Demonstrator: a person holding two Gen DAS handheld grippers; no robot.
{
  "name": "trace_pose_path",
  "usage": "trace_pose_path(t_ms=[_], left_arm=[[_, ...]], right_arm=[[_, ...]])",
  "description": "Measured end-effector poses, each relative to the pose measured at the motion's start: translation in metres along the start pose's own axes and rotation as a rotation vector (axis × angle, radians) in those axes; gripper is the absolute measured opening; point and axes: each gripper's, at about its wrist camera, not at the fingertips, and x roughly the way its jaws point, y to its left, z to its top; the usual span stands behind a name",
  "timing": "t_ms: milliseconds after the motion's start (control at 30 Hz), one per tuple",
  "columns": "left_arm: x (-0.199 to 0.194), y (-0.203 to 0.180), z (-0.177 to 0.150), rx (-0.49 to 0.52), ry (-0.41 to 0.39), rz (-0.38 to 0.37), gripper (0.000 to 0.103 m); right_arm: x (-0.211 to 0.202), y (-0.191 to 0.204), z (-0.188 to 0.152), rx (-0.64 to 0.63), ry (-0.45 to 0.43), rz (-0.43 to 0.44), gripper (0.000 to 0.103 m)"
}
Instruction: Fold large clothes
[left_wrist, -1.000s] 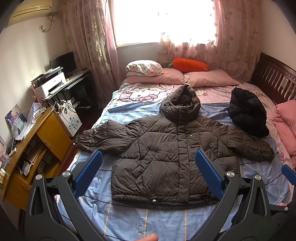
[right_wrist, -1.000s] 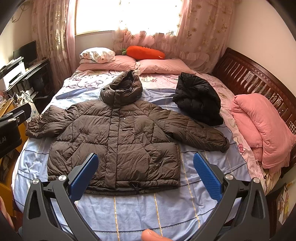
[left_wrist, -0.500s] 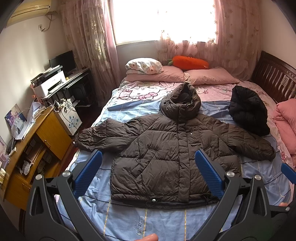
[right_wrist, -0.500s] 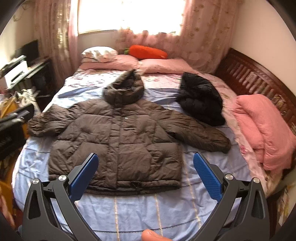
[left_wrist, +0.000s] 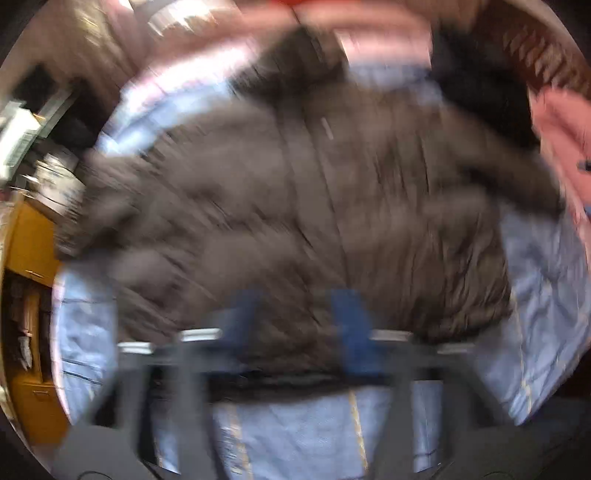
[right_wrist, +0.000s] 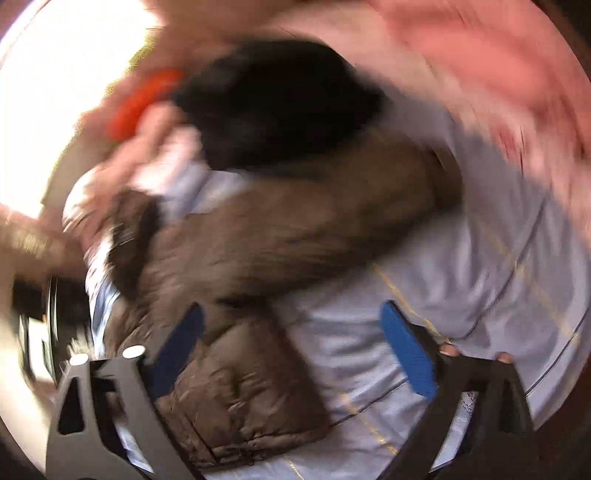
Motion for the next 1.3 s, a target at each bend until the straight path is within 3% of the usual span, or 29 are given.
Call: trace_pose_path(t_ms=[67, 133, 267, 367, 433, 500, 533, 567, 600, 700, 767, 867, 933, 1000, 1100, 1133, 1167, 1200, 1233, 1267, 1300], left_arm=[[0.047, -0.008, 0.003, -0.044, 0.153, -0.117, 0.027], [0.077, -0.015, 0.008, -0.081, 0.224, -0.176, 0.035], [0.091, -0.040, 0.015, 0.015, 0.173, -0.105, 0.055], [0.096, -0.056, 0.016, 0.101, 0.135, -0.052, 0.056], [0.103, -0.061, 0.013, 0.133, 0.139, -0.023, 0.056], [0.113, -0.063, 0.007, 0.155, 0.166, -0.006, 0.056], [0.120, -0.063, 0.002, 0.165, 0.183, -0.006, 0.057], [0.125, -0.062, -0.001, 0.172, 0.186, -0.003, 0.059], [0.128, -0.061, -0.003, 0.181, 0.182, 0.000, 0.060], [0.137, -0.063, -0.008, 0.217, 0.179, 0.020, 0.066], [0.143, -0.067, -0.011, 0.224, 0.187, 0.028, 0.066], [0.152, -0.072, 0.002, 0.244, 0.195, 0.026, 0.063], [0.136, -0.063, 0.010, 0.191, 0.192, -0.007, 0.060], [0.114, -0.035, 0.020, 0.099, 0.138, -0.025, 0.060], [0.085, 0.010, 0.034, -0.043, 0.015, 0.076, 0.068], [0.074, 0.031, 0.037, -0.109, -0.029, 0.129, 0.069], [0.067, 0.050, 0.038, -0.167, -0.059, 0.179, 0.069], [0.063, 0.065, 0.040, -0.205, -0.074, 0.212, 0.069], [0.059, 0.085, 0.040, -0.252, -0.089, 0.251, 0.069], [0.057, 0.097, 0.041, -0.285, -0.094, 0.277, 0.070], [0.055, 0.106, 0.042, -0.314, -0.094, 0.304, 0.072]], right_arm=[[0.030, -0.040, 0.027, 0.050, 0.018, -0.090, 0.093], [0.050, -0.067, 0.039, 0.123, 0.048, -0.103, 0.093], [0.080, -0.118, 0.054, 0.349, 0.086, 0.030, 0.093], [0.095, -0.122, 0.062, 0.362, 0.079, 0.010, 0.093], [0.109, -0.125, 0.063, 0.408, 0.091, 0.045, 0.093], [0.124, -0.127, 0.065, 0.455, 0.095, 0.080, 0.081], [0.128, -0.127, 0.066, 0.466, 0.087, 0.094, 0.055], [0.131, -0.128, 0.067, 0.471, 0.056, 0.115, 0.020], [0.128, -0.131, 0.067, 0.487, -0.023, 0.145, 0.009], [0.103, -0.134, 0.073, 0.530, -0.196, 0.180, 0.004], [0.073, -0.113, 0.085, 0.482, -0.300, 0.225, 0.003], [0.018, -0.038, 0.098, 0.293, -0.411, 0.342, 0.003], [-0.011, 0.026, 0.093, 0.135, -0.425, 0.456, 0.003], [-0.028, 0.113, 0.069, -0.080, -0.368, 0.589, 0.003], [-0.018, 0.224, 0.002, -0.369, -0.210, 0.693, 0.004], [-0.006, 0.253, -0.024, -0.443, -0.131, 0.708, 0.010], [0.008, 0.279, -0.052, -0.512, -0.045, 0.707, 0.025], [0.019, 0.294, -0.070, -0.561, 0.017, 0.695, 0.060], [0.038, 0.316, -0.104, -0.647, 0.107, 0.654, 0.076], [0.047, 0.325, -0.122, -0.697, 0.129, 0.618, 0.087], [0.053, 0.336, -0.150, -0.787, 0.091, 0.586, 0.088]])
